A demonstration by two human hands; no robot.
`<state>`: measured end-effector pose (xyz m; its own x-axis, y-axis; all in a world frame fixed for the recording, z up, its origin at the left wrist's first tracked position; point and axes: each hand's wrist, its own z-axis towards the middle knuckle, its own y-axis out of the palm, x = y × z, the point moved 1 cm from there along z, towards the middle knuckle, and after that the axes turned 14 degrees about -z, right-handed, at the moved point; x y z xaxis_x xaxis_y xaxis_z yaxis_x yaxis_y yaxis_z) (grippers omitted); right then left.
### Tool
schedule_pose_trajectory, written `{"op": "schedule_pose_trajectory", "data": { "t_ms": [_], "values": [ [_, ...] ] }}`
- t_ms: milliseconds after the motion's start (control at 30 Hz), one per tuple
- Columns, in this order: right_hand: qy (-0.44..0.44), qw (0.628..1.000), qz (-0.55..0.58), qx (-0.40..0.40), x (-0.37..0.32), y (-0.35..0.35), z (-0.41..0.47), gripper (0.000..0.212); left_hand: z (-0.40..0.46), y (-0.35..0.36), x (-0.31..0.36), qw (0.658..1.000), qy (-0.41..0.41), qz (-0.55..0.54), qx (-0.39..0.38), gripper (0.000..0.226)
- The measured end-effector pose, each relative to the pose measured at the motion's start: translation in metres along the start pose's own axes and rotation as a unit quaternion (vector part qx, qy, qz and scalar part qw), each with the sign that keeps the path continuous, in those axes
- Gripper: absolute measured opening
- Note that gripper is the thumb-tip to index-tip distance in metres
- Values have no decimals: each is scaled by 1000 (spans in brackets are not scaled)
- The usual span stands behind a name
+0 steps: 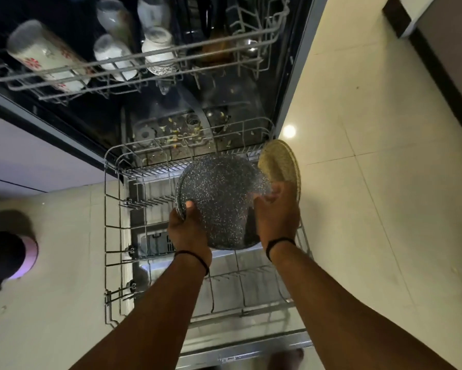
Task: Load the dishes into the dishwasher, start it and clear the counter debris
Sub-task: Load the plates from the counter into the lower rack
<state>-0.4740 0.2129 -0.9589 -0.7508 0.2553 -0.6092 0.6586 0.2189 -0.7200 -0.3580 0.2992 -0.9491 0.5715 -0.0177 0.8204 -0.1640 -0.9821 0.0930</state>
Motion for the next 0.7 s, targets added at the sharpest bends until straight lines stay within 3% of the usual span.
{"op": "schedule_pose_trajectory", "data": {
  "t_ms": [67,167,233,300,400,500,600,700],
  "values": [
    [-32,992,-84,87,1,-5,1,54,3,-4,-1,998,-38,-55,6,17],
    [20,998,42,-32,0,-2,-1,57,8,-9,-5,987,-116,-107,-6,28],
    [2,991,127,-51,-8,0,-1,56,11,-10,-12,981,-155,-111,-23,28],
    [-21,992,120,-16,-17,-6,7,48,16,-3,-21,985,-165,12,-48,37],
    [-46,995,8,92,-36,-24,11,34,13,12,-29,962,-154,206,-90,56],
    [-80,984,-62,147,-43,-30,12,26,9,17,-37,936,-119,291,-157,39],
    [-109,978,-103,141,-41,-27,15,31,7,17,-44,928,-96,314,-176,11],
    [-123,977,-121,127,-37,-18,15,37,9,16,-51,925,-85,323,-182,10]
  ]
}}
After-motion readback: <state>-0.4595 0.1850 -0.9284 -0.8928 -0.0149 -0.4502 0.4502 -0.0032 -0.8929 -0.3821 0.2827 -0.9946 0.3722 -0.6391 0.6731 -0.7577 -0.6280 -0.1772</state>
